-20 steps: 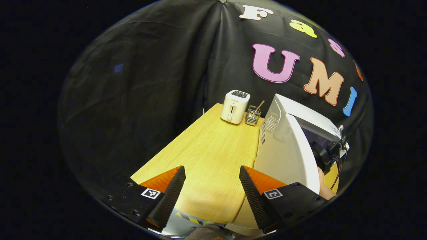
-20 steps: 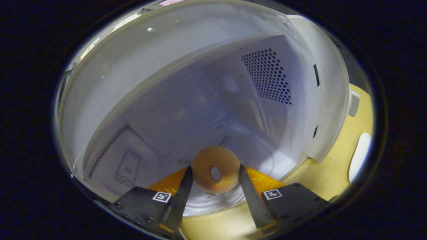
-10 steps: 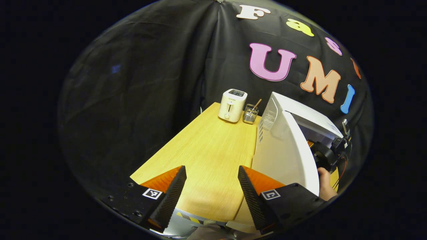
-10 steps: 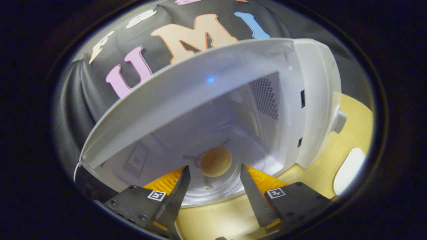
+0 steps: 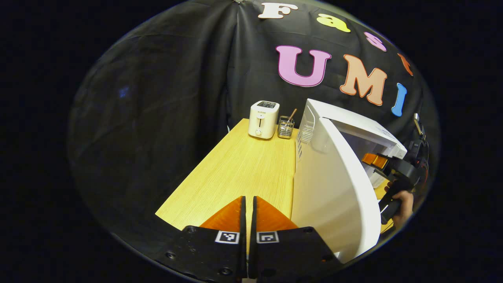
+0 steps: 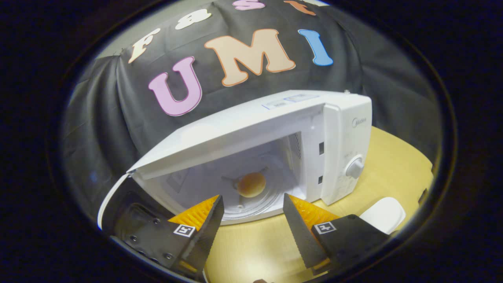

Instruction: Open the microwave oven with the left hand, put the food in, and close the microwave oven.

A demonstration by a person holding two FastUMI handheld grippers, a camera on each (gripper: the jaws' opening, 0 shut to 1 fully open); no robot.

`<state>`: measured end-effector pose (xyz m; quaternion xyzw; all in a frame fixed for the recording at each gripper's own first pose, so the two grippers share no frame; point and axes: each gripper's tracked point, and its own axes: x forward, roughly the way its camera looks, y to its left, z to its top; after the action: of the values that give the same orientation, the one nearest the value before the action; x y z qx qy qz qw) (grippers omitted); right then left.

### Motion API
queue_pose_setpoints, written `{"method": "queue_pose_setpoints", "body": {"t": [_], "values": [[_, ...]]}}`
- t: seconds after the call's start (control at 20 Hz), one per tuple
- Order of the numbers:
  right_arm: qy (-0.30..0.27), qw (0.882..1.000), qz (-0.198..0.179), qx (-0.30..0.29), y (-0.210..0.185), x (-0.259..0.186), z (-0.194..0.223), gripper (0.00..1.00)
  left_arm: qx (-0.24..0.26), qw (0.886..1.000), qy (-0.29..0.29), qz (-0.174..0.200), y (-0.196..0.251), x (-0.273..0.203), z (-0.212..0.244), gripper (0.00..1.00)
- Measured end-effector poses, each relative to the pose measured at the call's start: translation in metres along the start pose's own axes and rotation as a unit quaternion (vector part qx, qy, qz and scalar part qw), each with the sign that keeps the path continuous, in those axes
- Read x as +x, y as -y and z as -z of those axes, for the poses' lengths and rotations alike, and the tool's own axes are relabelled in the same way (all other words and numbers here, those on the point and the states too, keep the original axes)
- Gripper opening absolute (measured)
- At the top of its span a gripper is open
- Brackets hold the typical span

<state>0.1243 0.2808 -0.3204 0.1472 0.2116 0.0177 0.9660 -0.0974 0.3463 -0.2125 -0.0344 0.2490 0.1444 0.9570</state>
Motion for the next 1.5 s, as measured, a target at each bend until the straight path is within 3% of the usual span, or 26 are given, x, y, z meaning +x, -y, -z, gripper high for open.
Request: {"method": "queue_pose_setpoints", "body": {"t": [0.15, 0.45, 0.75, 1.05, 1.5], "values": [[0.013, 0.999, 0.002, -0.035, 0.004, -0.026, -0.018, 0.87, 0.016, 1.000, 0.005, 0.013, 0.006, -0.001, -0.001, 0.00], [0.026, 1.000, 0.004, -0.009, 0.015, -0.080, -0.047, 0.94, 0.029, 0.998, 0.008, 0.058, 0.026, -0.007, 0.003, 0.00], [0.038, 0.998, 0.047, -0.029, 0.056, -0.130, -0.056, 0.94, 0.055, 0.993, 0.005, 0.105, 0.047, -0.013, 0.008, 0.01], [0.013, 0.995, 0.088, -0.043, 0.094, -0.172, -0.033, 0.94, 0.080, 0.984, -0.003, 0.156, 0.079, -0.016, 0.013, 0.01], [-0.009, 0.995, 0.088, -0.046, 0.150, -0.186, -0.032, 0.94, 0.084, 0.984, 0.007, 0.154, 0.130, -0.020, 0.009, 0.01]]}}
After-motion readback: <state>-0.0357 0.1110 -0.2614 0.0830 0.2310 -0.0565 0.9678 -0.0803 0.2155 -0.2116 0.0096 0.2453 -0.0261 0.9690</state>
